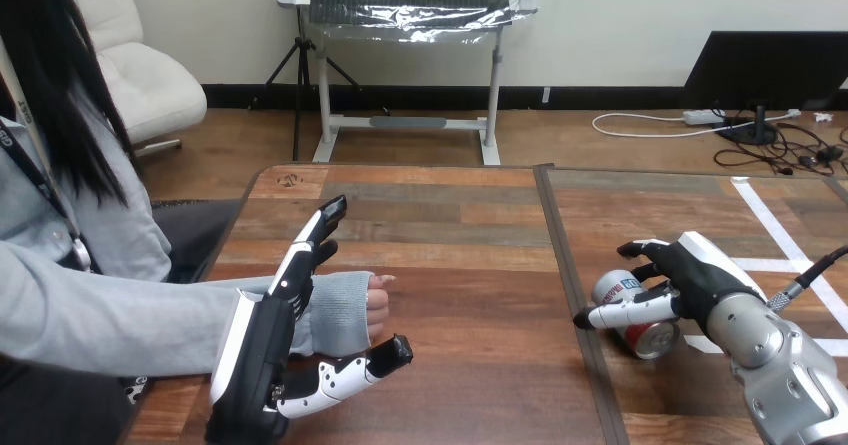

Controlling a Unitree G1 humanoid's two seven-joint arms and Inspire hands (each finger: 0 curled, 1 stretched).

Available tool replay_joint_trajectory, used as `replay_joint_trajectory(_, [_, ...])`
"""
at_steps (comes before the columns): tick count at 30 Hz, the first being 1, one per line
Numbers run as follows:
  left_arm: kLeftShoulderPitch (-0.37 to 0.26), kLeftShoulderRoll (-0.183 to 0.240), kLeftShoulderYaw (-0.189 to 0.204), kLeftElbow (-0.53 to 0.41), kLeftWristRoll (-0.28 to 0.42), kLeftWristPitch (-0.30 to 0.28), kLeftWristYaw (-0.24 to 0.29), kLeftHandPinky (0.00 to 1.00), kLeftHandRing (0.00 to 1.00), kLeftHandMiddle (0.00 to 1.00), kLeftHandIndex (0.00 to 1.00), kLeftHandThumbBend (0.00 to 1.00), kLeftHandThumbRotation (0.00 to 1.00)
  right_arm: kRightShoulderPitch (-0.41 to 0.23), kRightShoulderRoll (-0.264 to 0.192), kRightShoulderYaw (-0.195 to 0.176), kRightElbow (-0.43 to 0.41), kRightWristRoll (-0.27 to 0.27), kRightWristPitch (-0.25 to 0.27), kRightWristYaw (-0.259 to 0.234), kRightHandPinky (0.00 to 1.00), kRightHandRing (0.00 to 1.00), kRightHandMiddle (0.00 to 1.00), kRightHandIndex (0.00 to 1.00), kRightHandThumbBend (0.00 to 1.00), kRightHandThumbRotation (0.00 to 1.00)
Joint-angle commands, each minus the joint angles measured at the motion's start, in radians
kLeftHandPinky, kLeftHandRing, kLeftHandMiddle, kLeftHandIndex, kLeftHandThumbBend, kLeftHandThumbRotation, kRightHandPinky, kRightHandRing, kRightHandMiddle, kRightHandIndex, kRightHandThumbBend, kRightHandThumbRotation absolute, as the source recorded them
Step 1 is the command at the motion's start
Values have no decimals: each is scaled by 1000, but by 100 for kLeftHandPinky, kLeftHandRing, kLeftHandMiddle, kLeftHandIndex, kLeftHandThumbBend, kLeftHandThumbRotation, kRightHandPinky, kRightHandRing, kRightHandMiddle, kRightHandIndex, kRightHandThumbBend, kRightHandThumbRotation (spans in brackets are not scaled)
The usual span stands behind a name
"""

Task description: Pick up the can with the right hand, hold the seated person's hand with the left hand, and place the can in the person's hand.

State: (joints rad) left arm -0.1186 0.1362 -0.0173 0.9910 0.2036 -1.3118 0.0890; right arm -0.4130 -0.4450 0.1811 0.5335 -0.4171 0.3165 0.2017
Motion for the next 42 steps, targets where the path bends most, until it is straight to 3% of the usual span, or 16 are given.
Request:
replay_joint_trajectory(1, [-41, -10, 6, -32, -2, -28, 3, 91, 95, 94, 92, 100, 48, -1, -39, 16, -70, -21, 14, 22, 59, 74, 82, 90, 85, 26])
replay_joint_trajectory(27, [-52, -18, 4, -29, -14, -24, -4, 91, 95, 94, 92, 100, 48, 35, -85, 26, -183, -76, 61, 103, 56, 73, 83, 92, 85, 28])
replay_joint_trajectory(42, [-57, -21, 11, -32, 12, -20, 12, 91, 95, 94, 92, 100, 49, 45, -70, 4, -150, -52, 33, 68, 52, 66, 74, 86, 84, 13])
